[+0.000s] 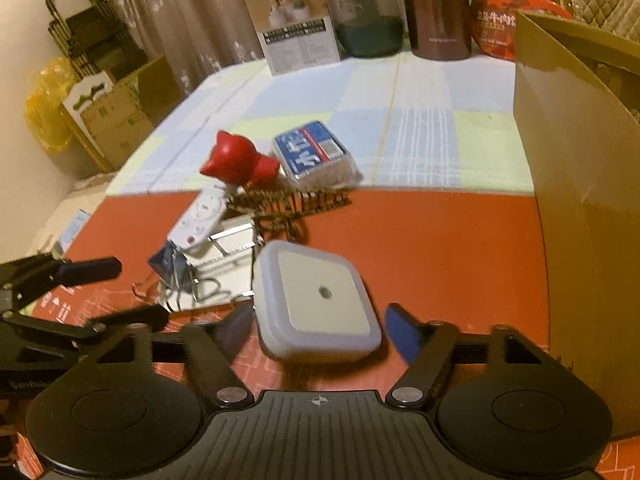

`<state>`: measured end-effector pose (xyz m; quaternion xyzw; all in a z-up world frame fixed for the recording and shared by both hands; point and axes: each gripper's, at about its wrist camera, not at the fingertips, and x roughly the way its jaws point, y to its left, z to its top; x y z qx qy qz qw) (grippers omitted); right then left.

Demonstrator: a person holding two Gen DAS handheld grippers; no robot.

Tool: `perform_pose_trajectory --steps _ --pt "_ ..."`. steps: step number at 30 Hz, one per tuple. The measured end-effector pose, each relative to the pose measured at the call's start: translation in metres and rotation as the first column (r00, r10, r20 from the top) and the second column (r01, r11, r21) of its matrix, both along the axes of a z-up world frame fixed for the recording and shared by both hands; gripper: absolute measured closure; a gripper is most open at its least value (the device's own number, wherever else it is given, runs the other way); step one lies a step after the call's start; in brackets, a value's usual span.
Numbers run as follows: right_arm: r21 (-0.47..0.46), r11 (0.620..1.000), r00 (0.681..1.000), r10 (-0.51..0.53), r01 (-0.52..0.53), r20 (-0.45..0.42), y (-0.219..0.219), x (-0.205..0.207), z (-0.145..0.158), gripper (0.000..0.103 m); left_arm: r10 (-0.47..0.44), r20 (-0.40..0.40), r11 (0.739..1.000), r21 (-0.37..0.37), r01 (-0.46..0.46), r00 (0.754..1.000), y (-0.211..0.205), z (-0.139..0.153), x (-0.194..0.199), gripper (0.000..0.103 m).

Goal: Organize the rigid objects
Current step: 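Grasp the white square night light with the right gripper, then grasp the blue binder clip on the wire rack with the left gripper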

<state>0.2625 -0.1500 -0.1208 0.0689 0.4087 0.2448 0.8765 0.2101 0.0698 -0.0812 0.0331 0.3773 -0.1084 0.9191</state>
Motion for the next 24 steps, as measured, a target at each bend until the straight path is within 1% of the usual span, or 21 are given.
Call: perform_pose_trajectory --steps 2,5,9,10,11,12,15,18,20,24 --pt "0.005 1.000 1.000 0.010 -0.010 -0.005 0.002 0.002 -0.001 0.022 0.001 -0.002 1.000 0.001 -0.001 1.000 0.000 0.000 0.000 0.028" --pt "0.009 1.000 0.999 -0.005 0.005 -0.032 0.003 0.007 -0.006 0.022 0.002 -0.005 1.000 0.001 -0.002 1.000 0.000 -0.001 0.001 0.028" --pt "0.055 0.998 0.997 -0.020 0.024 -0.077 -0.002 0.012 -0.010 0.023 0.003 -0.006 1.000 -0.002 -0.003 1.000 0.000 -0.002 0.003 0.028" --pt "0.053 0.998 0.997 -0.018 0.022 -0.077 -0.001 0.012 -0.010 0.026 0.003 -0.007 1.000 -0.003 -0.003 1.000 0.000 -0.002 0.003 0.028" --pt "0.046 0.999 0.997 -0.014 0.017 -0.075 -0.001 0.012 -0.010 0.036 0.002 -0.006 1.000 -0.003 -0.002 1.000 0.000 -0.002 0.003 0.028" --pt "0.036 0.999 0.997 -0.012 0.014 -0.070 0.000 0.011 -0.009 0.038 0.002 -0.006 1.000 -0.004 -0.002 1.000 -0.001 -0.002 0.004 0.028" --pt "0.021 1.000 0.998 -0.014 0.015 -0.062 0.001 0.008 -0.008 0.039 -0.001 -0.001 1.000 -0.006 0.001 1.000 -0.002 -0.002 0.005 0.028" --pt "-0.010 0.999 1.000 -0.031 0.031 -0.002 0.002 0.003 0.000 0.040 -0.004 0.017 1.000 0.012 0.003 1.000 -0.004 -0.002 0.005 0.028" --pt "-0.013 0.999 0.999 -0.040 0.041 0.031 0.000 0.001 0.006 0.040 -0.008 0.033 0.999 0.031 0.007 0.999 -0.006 -0.002 0.005 0.028" --pt "0.004 0.999 0.998 -0.054 0.054 0.037 -0.003 0.002 0.009 0.040 -0.001 0.047 0.999 0.037 -0.001 0.999 -0.008 -0.002 0.007 0.030"
